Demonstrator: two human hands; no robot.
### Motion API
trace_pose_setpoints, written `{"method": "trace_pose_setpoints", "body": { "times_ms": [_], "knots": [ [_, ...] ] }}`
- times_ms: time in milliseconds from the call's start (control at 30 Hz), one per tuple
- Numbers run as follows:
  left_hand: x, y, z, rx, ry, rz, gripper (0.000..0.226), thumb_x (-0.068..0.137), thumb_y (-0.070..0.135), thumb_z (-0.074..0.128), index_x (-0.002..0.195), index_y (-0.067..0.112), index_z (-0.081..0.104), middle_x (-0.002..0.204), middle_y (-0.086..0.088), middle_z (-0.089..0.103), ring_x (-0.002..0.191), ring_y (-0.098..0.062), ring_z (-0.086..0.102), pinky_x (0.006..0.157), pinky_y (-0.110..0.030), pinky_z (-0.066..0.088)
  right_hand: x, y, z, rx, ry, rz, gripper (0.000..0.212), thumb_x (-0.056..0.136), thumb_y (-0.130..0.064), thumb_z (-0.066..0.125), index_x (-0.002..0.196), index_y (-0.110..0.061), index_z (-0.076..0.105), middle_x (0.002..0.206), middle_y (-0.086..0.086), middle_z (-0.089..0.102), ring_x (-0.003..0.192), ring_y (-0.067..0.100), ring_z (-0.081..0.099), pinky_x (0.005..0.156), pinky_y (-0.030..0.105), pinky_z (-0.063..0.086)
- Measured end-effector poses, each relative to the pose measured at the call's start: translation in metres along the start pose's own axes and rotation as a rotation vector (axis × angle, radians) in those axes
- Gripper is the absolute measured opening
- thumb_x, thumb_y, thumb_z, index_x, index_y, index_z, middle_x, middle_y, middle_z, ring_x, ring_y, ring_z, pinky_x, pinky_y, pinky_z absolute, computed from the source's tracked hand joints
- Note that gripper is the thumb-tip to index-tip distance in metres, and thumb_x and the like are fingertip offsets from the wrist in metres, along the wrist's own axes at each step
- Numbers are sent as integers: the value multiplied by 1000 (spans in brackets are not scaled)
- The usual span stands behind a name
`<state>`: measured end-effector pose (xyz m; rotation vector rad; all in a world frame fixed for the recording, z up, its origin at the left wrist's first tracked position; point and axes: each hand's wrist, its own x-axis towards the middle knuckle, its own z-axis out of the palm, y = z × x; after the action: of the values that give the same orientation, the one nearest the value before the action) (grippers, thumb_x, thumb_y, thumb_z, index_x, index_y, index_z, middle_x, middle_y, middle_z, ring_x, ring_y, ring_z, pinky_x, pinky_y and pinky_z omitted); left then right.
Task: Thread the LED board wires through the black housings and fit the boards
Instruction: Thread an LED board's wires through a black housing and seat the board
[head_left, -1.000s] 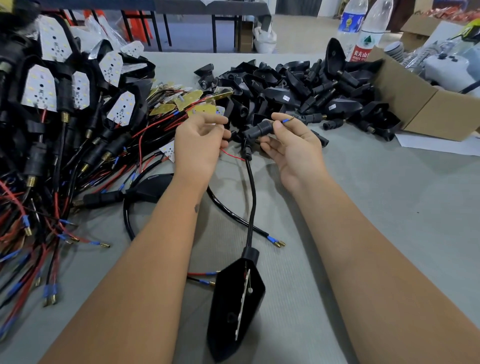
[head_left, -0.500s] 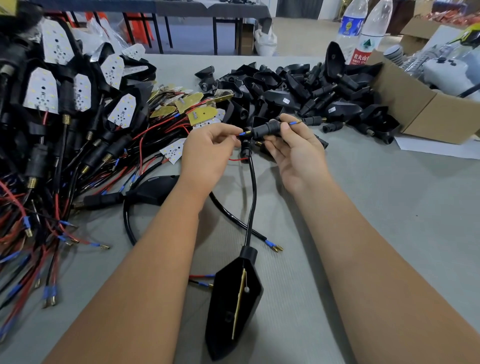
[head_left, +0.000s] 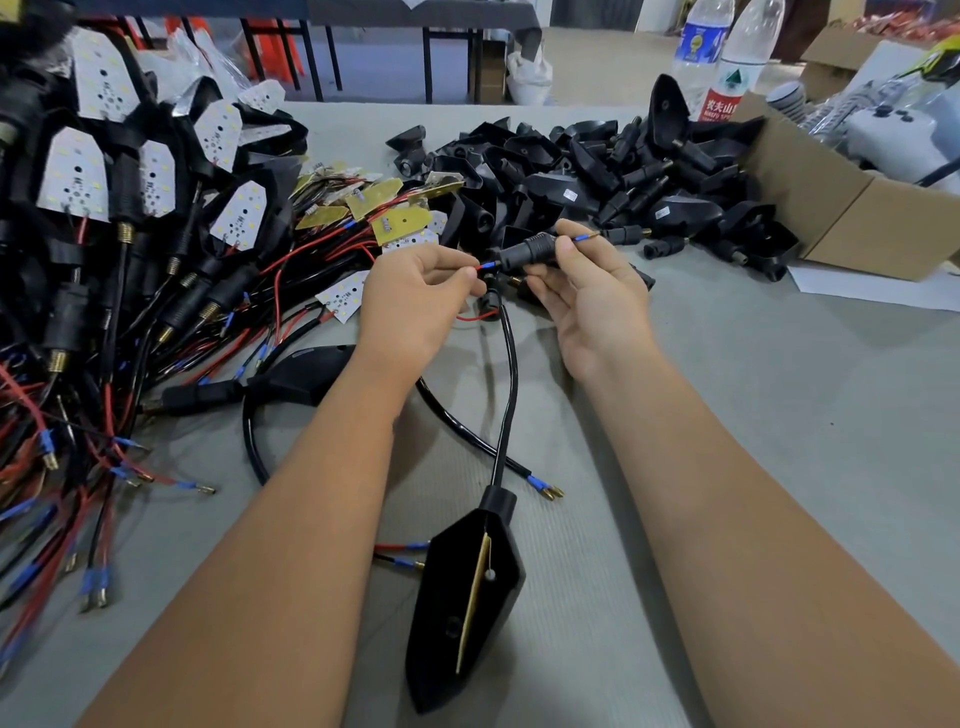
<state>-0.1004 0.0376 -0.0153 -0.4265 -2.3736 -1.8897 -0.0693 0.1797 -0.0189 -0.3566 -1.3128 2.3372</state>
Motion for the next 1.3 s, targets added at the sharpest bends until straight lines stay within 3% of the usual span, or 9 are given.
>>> {"method": "trace_pose_setpoints", "body": {
  "times_ms": [233,400,533,733,867,933,1067,1233,1300],
  "knots": [
    [0,0,-1,-11,7,15,16,91,4,62,87,18,70,74,6,73,60,-1,63,66,-18,52,-2,-1,1,-55,-9,-33,17,97,-3,54,95,-16,65,84,2,66,68,12,64,73,23,55],
    [-3,1,3,60,16,44,21,89,9,66,80,28,68,76,8,72,69,-7,68,79,-29,58,-7,-1,4,-142,-22,-90,14,95,-1,56,92,-12,65,75,3,68,66,14,64,72,24,57],
    [-3,2,4,77,39,67,13,90,13,66,94,25,61,78,11,72,77,-8,70,82,-30,55,-8,-2,4,-162,-70,-65,9,94,-4,59,94,-12,63,83,6,67,76,20,64,78,28,56],
    [-2,-1,6,176,11,44,8,93,25,62,101,22,62,79,14,71,79,0,66,75,-19,48,-8,-3,2,-167,-112,-41,25,88,6,61,101,-15,62,73,1,66,75,16,63,80,29,54],
    [-1,0,5,179,-16,-15,13,95,24,56,91,19,68,81,7,72,82,-8,68,81,-27,52,-4,-3,1,-55,-31,-12,24,88,6,62,104,-11,61,70,-1,62,69,13,62,74,24,55],
    [-2,2,4,134,-24,-10,14,94,20,58,86,18,70,77,7,72,77,-8,68,76,-23,52,-2,-3,0,-42,-49,3,22,89,5,63,105,-10,60,73,1,63,67,12,62,72,23,55],
    [-6,5,4,94,-87,53,17,93,13,62,79,20,71,66,11,68,60,5,61,62,-8,45,-4,-3,1,-169,-220,-13,14,92,0,58,85,-8,66,73,0,68,63,7,62,68,22,51],
    [-7,8,7,116,-91,30,21,96,19,56,83,21,72,69,11,70,65,5,62,65,-7,45,-5,-5,1,-69,-180,4,21,94,-3,58,76,-12,63,69,-1,68,66,12,60,68,24,52],
    [-6,6,8,172,-78,19,19,96,21,56,86,20,73,71,10,70,68,2,62,69,-15,48,-5,-4,2,-53,-169,18,20,95,-4,57,77,-12,59,71,1,67,68,14,58,70,25,53]
  ]
}}
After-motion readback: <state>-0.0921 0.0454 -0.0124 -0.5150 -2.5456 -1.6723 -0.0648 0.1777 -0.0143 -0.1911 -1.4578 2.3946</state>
